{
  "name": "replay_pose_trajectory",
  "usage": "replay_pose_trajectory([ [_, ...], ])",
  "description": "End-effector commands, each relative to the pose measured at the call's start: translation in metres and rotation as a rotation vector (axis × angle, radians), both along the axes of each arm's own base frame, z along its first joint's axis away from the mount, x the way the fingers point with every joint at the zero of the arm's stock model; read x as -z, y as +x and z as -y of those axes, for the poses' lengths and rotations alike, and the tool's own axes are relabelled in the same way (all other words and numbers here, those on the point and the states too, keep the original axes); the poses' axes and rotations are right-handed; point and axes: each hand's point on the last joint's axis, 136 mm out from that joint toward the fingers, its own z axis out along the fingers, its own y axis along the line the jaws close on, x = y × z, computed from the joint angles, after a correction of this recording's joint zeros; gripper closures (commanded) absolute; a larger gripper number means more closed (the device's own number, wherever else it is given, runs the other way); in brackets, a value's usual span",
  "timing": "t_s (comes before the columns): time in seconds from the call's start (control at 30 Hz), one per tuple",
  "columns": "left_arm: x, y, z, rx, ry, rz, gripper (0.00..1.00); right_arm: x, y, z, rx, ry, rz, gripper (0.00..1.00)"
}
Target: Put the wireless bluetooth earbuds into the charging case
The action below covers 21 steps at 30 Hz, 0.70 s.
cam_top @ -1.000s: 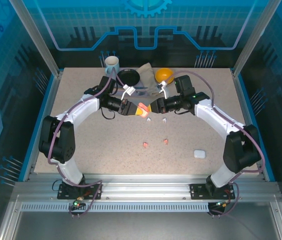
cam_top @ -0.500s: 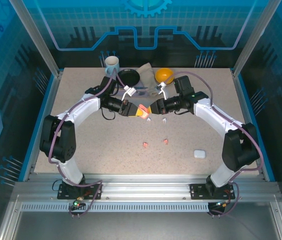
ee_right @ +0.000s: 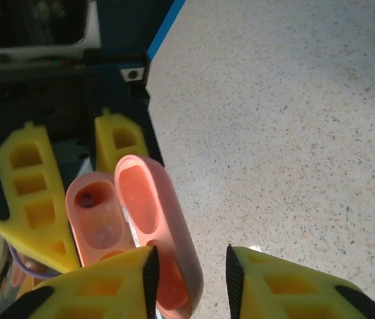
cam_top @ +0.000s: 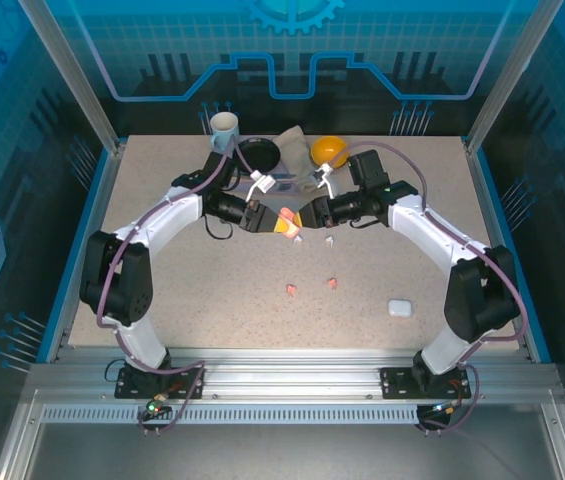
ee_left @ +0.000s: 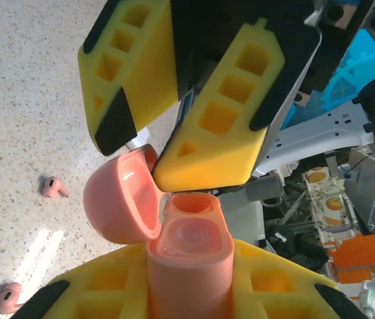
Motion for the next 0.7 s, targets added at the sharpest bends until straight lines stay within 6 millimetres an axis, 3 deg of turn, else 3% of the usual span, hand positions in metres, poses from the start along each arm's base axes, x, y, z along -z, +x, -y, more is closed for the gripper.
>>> replay_pose_trajectory([
  [0.0, -0.018, 0.0, -0.001, -0.036, 0.004, 0.144, 1.0, -0.018, 0.008, 0.022, 0.107, -0.001, 0.028, 0.55],
  [0.07, -0.019, 0.0, -0.004, -0.088, 0.024, 0.217, 1.0, -0.019, 0.012, 0.036, 0.177, -0.014, 0.022, 0.53],
  [0.17, -0.02, -0.002, -0.009, -0.189, 0.047, 0.381, 1.0, -0.015, 0.014, 0.055, 0.285, -0.046, 0.0, 0.42],
  [0.37, -0.02, 0.004, -0.036, -0.494, 0.079, 0.675, 1.0, 0.009, -0.003, 0.076, 0.461, -0.173, -0.086, 0.38],
  [0.57, -0.014, 0.001, -0.054, -0.716, 0.12, 0.863, 1.0, 0.057, -0.038, 0.08, 0.584, -0.398, -0.188, 0.33],
  [0.67, -0.012, -0.008, -0.057, -0.782, 0.118, 0.972, 1.0, 0.079, -0.06, 0.068, 0.605, -0.527, -0.211, 0.3],
])
